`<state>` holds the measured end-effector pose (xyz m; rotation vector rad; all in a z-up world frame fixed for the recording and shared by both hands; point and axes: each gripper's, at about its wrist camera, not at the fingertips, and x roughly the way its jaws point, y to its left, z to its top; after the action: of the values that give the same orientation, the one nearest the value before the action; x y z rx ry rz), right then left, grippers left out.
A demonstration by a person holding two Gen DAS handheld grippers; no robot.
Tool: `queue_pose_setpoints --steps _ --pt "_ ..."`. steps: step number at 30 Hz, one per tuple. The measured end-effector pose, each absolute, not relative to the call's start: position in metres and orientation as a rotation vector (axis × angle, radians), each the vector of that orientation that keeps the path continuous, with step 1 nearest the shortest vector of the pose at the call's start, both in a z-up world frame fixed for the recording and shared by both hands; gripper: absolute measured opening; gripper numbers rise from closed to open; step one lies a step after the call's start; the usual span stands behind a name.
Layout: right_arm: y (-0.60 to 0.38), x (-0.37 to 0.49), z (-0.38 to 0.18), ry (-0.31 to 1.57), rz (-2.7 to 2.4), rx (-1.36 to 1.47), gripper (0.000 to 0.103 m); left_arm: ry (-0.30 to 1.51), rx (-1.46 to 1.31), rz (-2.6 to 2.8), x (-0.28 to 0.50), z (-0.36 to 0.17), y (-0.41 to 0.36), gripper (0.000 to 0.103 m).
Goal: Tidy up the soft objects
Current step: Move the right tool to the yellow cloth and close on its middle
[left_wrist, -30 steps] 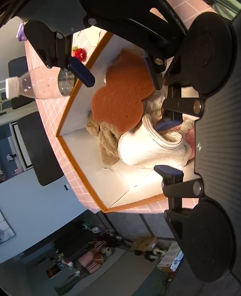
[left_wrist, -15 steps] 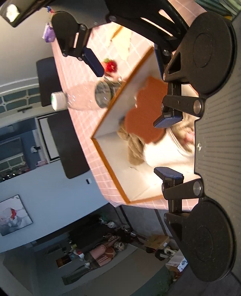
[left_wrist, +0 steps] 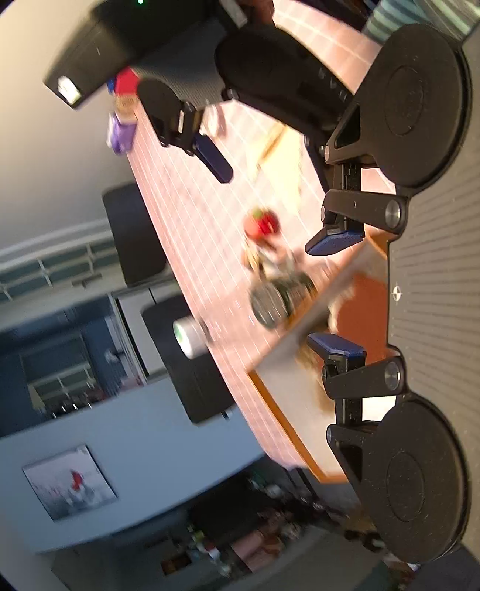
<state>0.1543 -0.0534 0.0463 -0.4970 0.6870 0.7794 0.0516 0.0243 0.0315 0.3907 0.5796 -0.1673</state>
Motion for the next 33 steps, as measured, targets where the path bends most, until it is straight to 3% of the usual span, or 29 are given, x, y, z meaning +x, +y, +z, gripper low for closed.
queue_pose_setpoints --steps 13,17,20,24,27,30,33 --pt "-0.156 0.187 0.008 0.843 0.584 -0.337 0.093 0.604 0.204 -0.347 0.090 -0.007 -0.044 0.057" --pt "-0.174 0.193 -0.001 0.858 0.541 -0.315 0.088 0.608 0.152 -0.333 0.102 -0.022 -0.056 0.057" --pt "-0.183 0.196 -0.008 0.873 0.521 -0.308 0.072 0.616 0.105 -0.327 0.111 -0.033 -0.063 0.057" --pt "-0.186 0.201 -0.012 0.878 0.519 -0.330 0.069 0.619 0.080 -0.307 0.121 -0.047 -0.071 0.061" --pt "-0.184 0.205 -0.010 0.856 0.547 -0.347 0.070 0.644 0.084 -0.296 0.133 -0.059 -0.078 0.062" --pt "-0.176 0.217 -0.018 0.863 0.542 -0.381 0.086 0.671 0.076 -0.255 0.143 -0.069 -0.078 0.061" --pt "-0.173 0.232 -0.032 0.877 0.572 -0.379 0.093 0.683 0.102 -0.201 0.151 -0.072 -0.075 0.061"
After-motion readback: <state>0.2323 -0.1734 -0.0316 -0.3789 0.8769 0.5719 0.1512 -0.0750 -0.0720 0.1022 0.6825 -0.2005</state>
